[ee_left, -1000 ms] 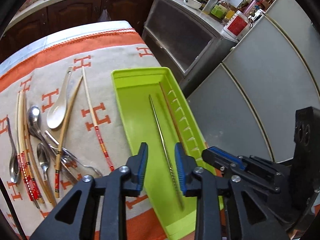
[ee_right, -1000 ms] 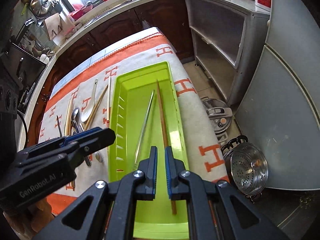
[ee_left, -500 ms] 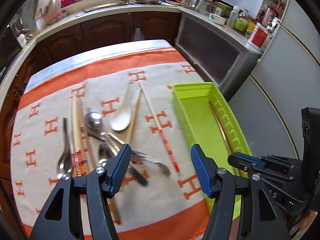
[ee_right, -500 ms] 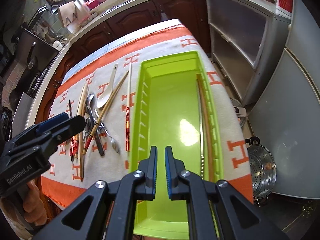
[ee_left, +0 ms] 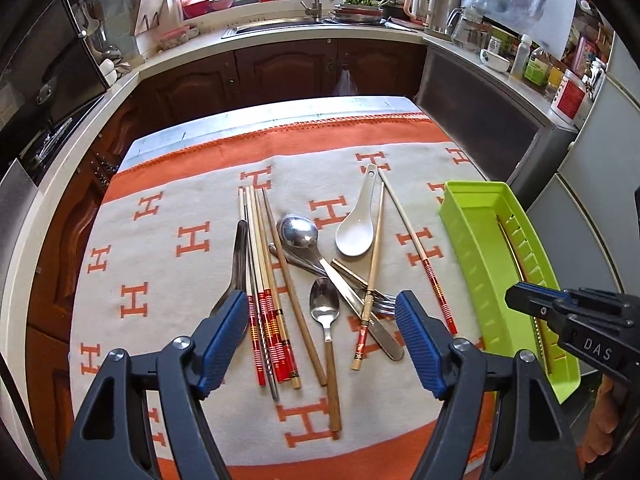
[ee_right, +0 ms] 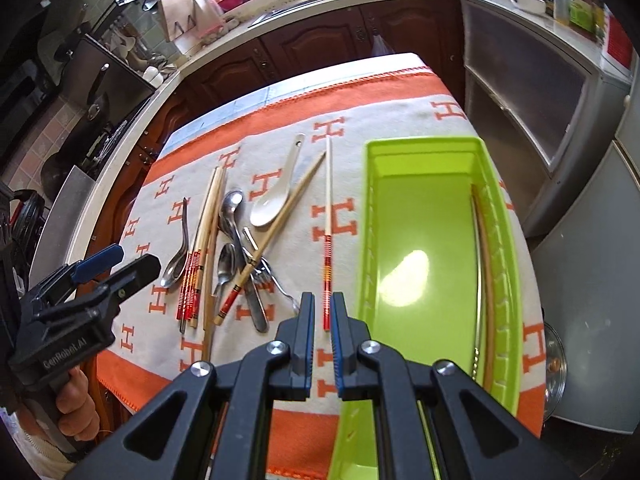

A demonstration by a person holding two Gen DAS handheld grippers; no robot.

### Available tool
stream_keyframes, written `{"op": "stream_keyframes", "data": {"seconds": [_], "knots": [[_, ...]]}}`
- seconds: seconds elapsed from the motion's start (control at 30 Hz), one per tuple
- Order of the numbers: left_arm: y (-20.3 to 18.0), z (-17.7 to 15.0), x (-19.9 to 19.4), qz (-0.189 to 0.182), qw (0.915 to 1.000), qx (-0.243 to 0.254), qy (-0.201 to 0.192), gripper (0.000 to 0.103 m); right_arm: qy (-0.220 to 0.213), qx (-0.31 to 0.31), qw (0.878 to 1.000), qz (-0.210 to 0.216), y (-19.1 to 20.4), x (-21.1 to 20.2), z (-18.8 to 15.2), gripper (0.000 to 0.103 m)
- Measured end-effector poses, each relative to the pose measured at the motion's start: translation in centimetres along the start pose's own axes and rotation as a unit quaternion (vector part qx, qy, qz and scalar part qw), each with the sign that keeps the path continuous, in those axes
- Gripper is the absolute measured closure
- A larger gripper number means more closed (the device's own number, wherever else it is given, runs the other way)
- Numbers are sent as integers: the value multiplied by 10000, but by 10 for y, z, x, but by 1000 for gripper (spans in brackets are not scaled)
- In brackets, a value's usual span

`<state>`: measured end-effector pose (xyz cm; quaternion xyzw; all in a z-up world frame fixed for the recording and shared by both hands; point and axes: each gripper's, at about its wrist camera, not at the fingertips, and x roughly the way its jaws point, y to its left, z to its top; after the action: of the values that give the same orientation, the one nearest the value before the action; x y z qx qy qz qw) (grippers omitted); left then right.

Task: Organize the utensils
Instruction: 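Move the right tool back and grasp a red-tipped cream chopstick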

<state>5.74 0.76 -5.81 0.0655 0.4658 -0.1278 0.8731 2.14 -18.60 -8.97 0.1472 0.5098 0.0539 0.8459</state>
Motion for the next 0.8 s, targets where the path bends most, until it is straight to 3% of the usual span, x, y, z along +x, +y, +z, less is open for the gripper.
{"op": "stream_keyframes", "data": {"seconds": [0.4,0.8], "knots": [[10,-17,37,-152,9994,12,312,29,290,23,9996,71,18,43,19,91],[31,-19,51,-332,9989,-192,282,29,663,9,9949,-755,23,103,48,91]]}}
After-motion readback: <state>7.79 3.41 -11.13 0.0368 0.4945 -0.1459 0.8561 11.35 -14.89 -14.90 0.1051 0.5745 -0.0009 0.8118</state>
